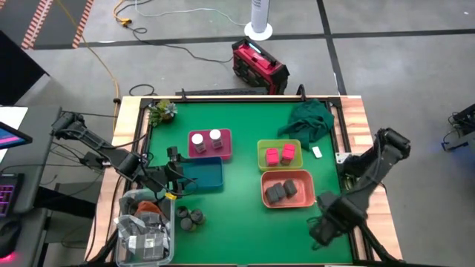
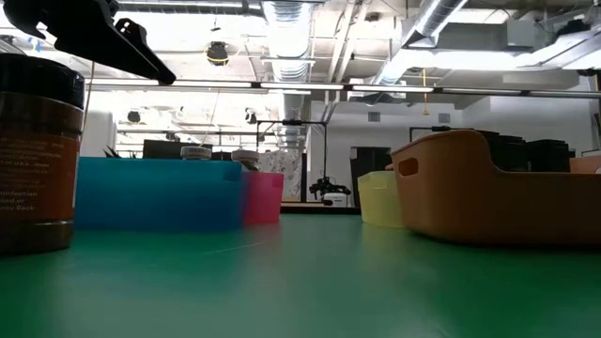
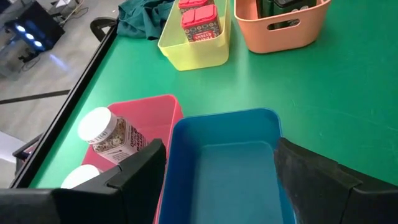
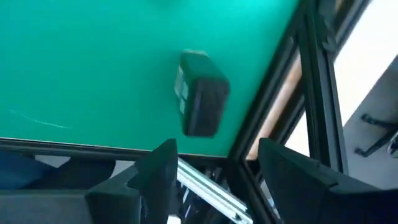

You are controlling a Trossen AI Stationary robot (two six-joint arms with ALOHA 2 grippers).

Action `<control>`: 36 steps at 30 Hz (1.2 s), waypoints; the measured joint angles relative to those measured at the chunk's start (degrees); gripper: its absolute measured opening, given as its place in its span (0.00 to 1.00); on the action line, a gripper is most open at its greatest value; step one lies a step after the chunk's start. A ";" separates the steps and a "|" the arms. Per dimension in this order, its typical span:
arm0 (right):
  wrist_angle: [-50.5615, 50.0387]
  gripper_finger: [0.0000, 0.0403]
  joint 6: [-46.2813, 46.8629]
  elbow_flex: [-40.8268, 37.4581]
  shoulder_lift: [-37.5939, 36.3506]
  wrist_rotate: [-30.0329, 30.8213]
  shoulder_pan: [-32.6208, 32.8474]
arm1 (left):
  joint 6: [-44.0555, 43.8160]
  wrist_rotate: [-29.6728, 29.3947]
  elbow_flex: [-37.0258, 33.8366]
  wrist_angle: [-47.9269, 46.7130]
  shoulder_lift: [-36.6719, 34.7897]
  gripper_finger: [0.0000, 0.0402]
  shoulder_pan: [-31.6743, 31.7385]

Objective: Sort spices by type
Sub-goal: Put the black seasoning can into the orange bin

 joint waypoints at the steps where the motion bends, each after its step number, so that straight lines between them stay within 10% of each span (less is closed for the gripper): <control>1: 0.38 0.63 2.33 0.00 0.00 -0.01 1.25 | 0.02 0.00 0.00 0.00 0.00 0.71 0.01; 8: 1.48 0.63 14.23 0.00 0.18 2.86 8.20 | 0.35 0.36 0.00 0.04 0.00 0.71 0.01; 36: 24.36 0.61 12.94 -19.61 0.42 8.80 8.36 | -0.41 1.64 0.00 -0.48 -0.02 0.71 0.01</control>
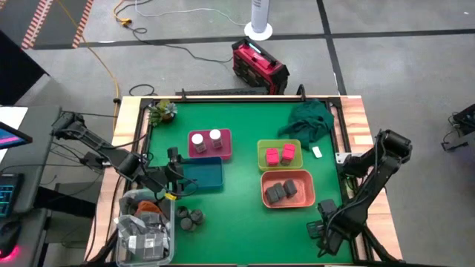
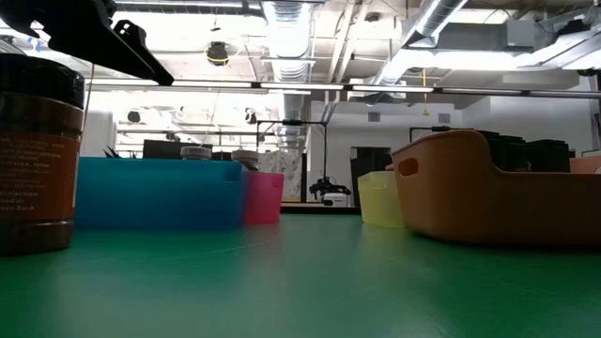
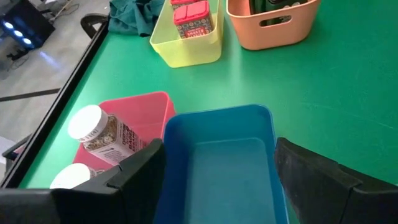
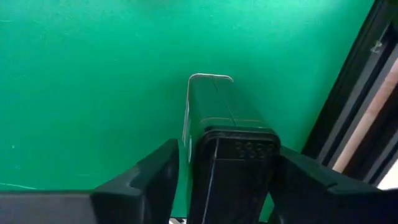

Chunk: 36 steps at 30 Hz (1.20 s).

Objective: Sort spices by type
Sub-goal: Put the black seasoning can into the orange bin

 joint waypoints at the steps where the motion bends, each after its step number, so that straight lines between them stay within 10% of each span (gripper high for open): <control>1: 0.00 0.59 -0.30 0.00 0.02 0.05 -0.15 | 0.02 0.00 0.00 0.00 0.00 0.71 0.00; 8: 1.71 0.37 -3.78 0.00 -0.05 0.13 -1.82 | 0.12 0.02 0.00 0.35 0.02 0.71 0.00; 36: -21.79 0.39 -38.93 9.27 -10.34 12.40 -29.28 | -2.20 0.20 0.00 -0.50 0.02 0.71 0.00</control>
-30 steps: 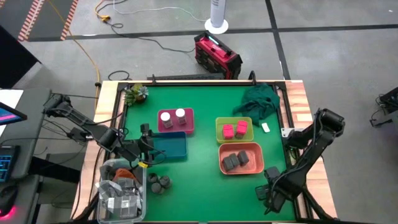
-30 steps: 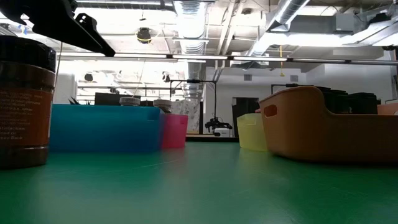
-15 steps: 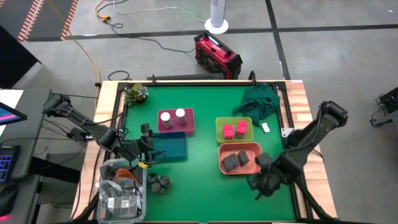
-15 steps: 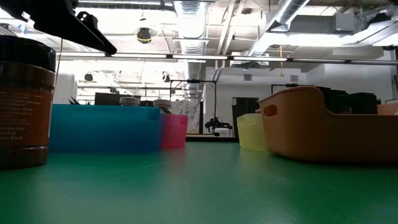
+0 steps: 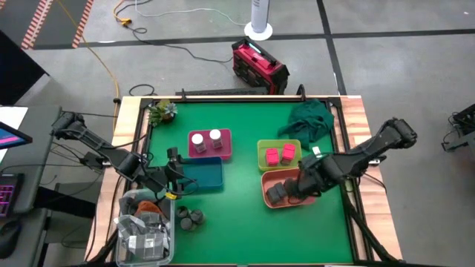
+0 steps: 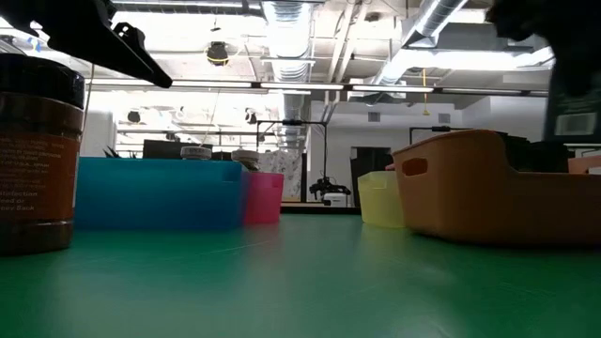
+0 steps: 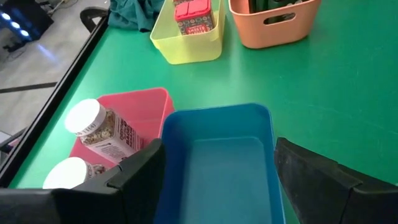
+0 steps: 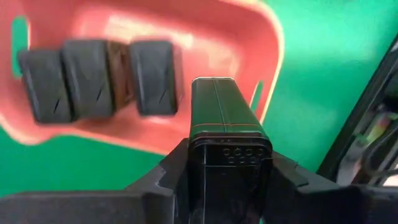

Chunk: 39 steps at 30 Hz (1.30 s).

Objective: Sort spices by type
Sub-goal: Put the black seasoning can into the orange bin, then put the right black seasoning bottle into the blue bin

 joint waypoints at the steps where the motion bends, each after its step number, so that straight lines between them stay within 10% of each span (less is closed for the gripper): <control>1: -0.45 0.39 -1.30 0.00 0.00 0.04 -1.18 | -0.21 0.00 0.00 0.00 -0.02 0.71 0.00; 29: 1.38 0.56 -22.97 2.25 6.00 -7.32 -12.56 | -2.40 -0.15 0.02 0.52 0.00 0.71 -5.55; 39: 16.76 0.57 -31.87 8.64 5.16 10.34 -8.46 | -2.58 9.11 1.70 -0.59 -0.02 0.71 -4.69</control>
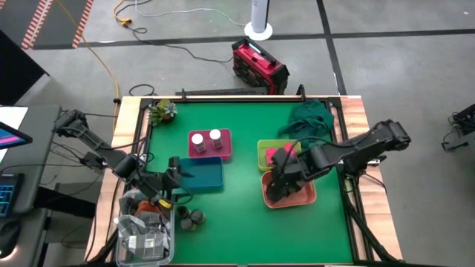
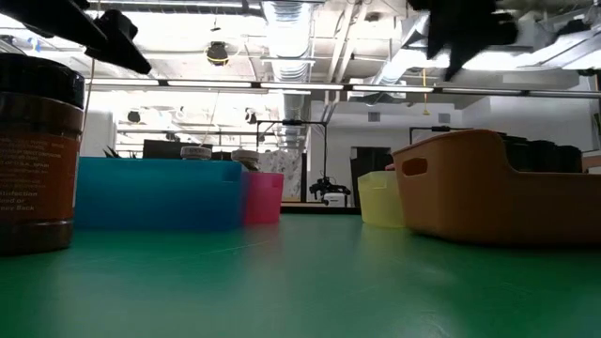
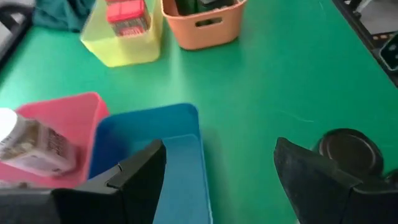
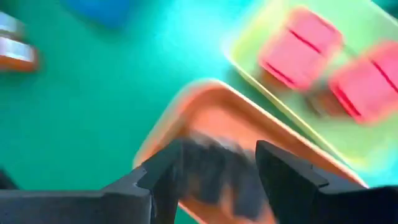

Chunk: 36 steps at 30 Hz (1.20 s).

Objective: Sort spices by type
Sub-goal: Put the right black seasoning bottle into the blue bin

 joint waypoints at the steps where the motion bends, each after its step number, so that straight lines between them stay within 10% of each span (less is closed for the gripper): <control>1: 3.35 0.57 -2.07 -0.10 0.80 1.30 0.17 | -0.63 1.13 0.00 -0.28 0.00 0.71 0.15; 12: 18.73 0.57 -19.83 -0.14 6.27 15.55 0.70 | -3.98 13.65 8.48 -8.07 2.13 0.71 0.03; 19: 22.89 0.57 -24.72 -0.14 11.98 17.12 -0.83 | -5.20 4.64 15.62 -18.58 5.60 0.71 3.97; 36: 25.42 0.57 -38.08 -0.16 14.08 27.63 -1.19 | -11.31 23.92 33.74 -28.33 28.29 0.71 5.10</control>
